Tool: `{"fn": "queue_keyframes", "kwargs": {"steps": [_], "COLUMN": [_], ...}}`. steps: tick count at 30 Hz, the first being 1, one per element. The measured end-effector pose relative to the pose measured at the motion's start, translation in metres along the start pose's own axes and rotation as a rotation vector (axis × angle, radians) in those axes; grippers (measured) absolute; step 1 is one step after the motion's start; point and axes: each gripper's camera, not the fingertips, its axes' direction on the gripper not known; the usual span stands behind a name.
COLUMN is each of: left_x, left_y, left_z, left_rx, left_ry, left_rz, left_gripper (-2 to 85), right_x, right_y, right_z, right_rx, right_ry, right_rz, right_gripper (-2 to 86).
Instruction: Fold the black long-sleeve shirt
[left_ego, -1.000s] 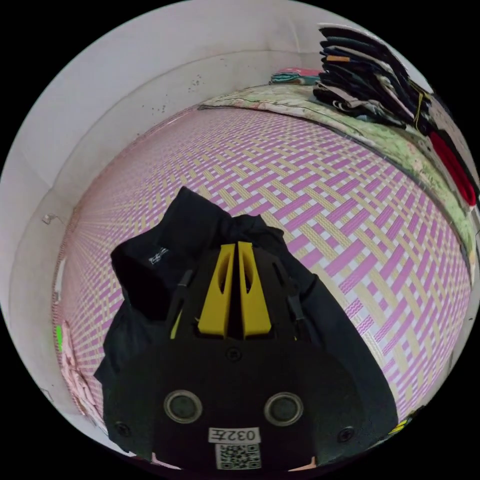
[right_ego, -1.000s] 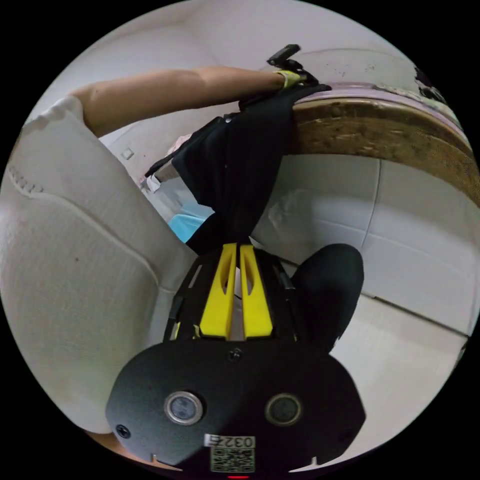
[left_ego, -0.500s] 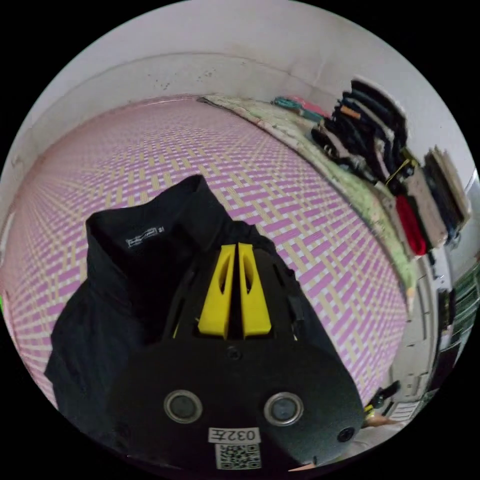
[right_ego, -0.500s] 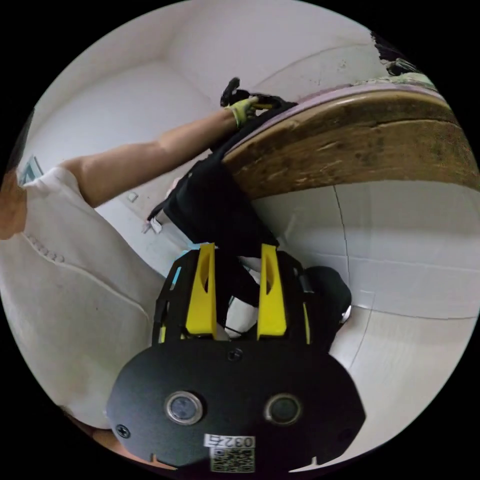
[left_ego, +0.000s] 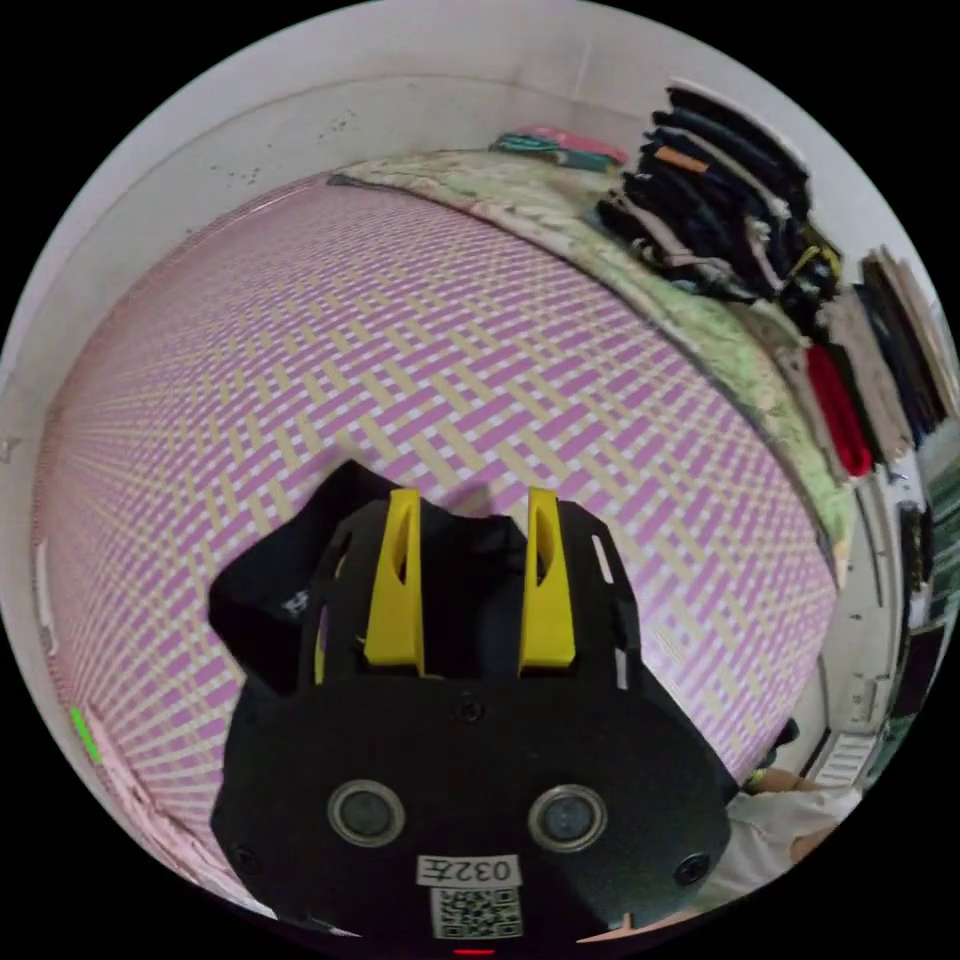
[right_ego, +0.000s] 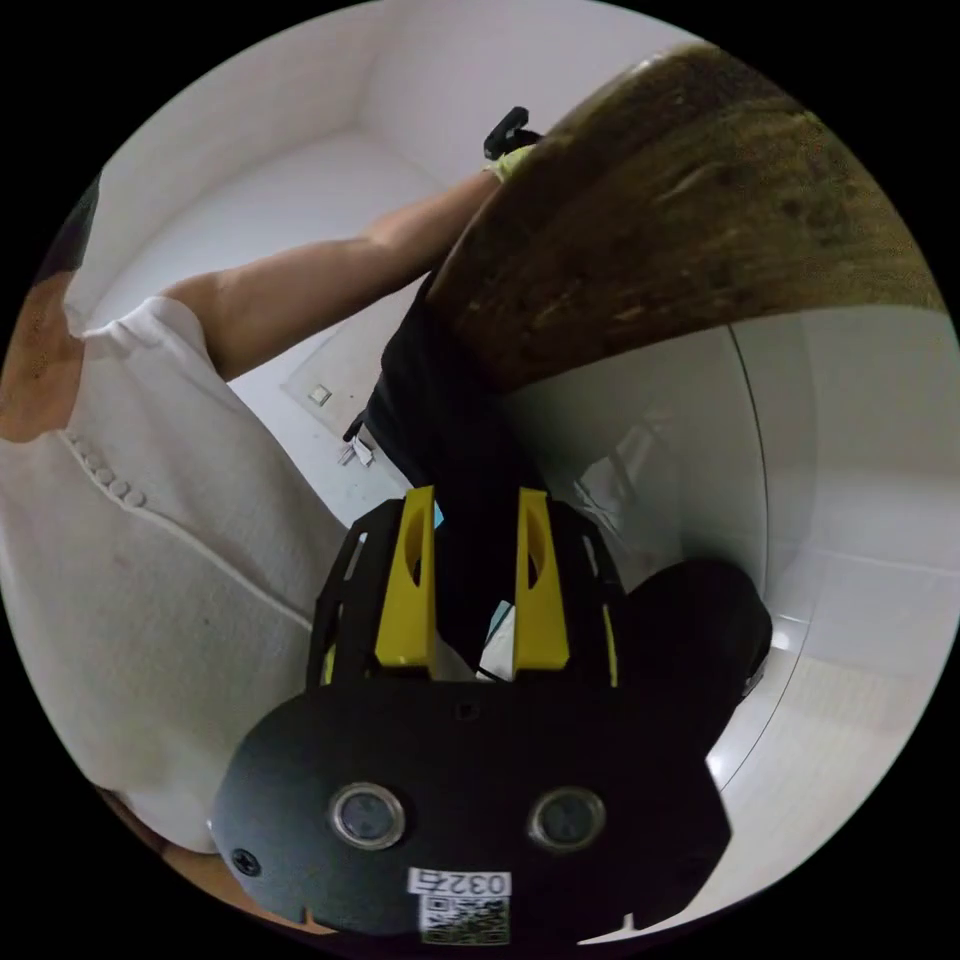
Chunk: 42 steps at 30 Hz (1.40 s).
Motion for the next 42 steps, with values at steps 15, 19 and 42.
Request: {"fn": "queue_keyframes", "kwargs": {"steps": [15, 19, 42], "left_x": [-0.081, -0.117, -0.136], "left_y": [-0.017, 0.002, 0.049], "left_z": [0.011, -0.025, -0.048], "left_rx": [-0.091, 0.166, 0.361], "left_ry": [0.155, 0.283, 0.366], "left_rz": [-0.176, -0.284, -0.268], "left_gripper": [-0.1, -0.8, 2.8], "right_x": [0.001, -0.015, -0.029], "right_y": [0.001, 0.004, 0.019], "right_z": [0.003, 0.003, -0.043], "right_rx": [-0.044, -0.046, 0.057], "right_ry": [-0.001, -0.007, 0.063], "right_rz": [-0.081, -0.127, -0.001], "right_gripper": [0.2, -0.8, 10.2]}}
